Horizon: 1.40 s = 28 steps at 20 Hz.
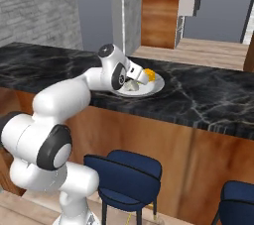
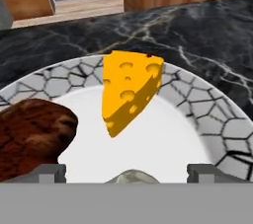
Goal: Take the cheese, steak, and garlic from the fridge and place them on the plate on the dining counter to create an appetizer plate.
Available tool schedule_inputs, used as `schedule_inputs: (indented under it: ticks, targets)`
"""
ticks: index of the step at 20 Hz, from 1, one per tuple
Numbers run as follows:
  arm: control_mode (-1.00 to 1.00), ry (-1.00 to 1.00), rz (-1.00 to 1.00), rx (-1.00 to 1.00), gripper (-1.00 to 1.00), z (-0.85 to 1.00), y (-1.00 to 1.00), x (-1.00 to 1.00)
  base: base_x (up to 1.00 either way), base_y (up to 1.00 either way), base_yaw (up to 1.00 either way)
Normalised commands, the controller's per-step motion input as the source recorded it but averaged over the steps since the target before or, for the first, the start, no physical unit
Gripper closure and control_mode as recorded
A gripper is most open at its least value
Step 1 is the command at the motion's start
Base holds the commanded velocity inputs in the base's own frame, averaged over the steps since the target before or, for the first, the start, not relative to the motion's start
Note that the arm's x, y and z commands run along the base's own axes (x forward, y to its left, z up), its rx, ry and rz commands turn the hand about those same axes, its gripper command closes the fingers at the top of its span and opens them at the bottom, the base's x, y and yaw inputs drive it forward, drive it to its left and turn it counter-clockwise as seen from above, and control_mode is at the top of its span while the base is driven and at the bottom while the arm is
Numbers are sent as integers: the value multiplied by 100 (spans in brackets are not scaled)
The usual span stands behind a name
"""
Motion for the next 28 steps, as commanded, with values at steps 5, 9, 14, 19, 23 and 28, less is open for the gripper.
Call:
schedule_inputs:
  ticks: [5,9,14,19,23,28]
  targets:
    - [-100,0,0,2,-100,91,1,-49,0,0,0]
    - [-100,0,0,3,-100,61,24,-100,0,0,0]
    - [-100,1,0,0,-100,18,46,-100,0,0,0]
    - [-100,3,0,0,-100,-12,45,-100,0,0,0]
    - [-100,5,0,0,-100,-41,21,-100,0,0,0]
    - [-100,18,0,1,-100,-46,3,-77,0,0,0]
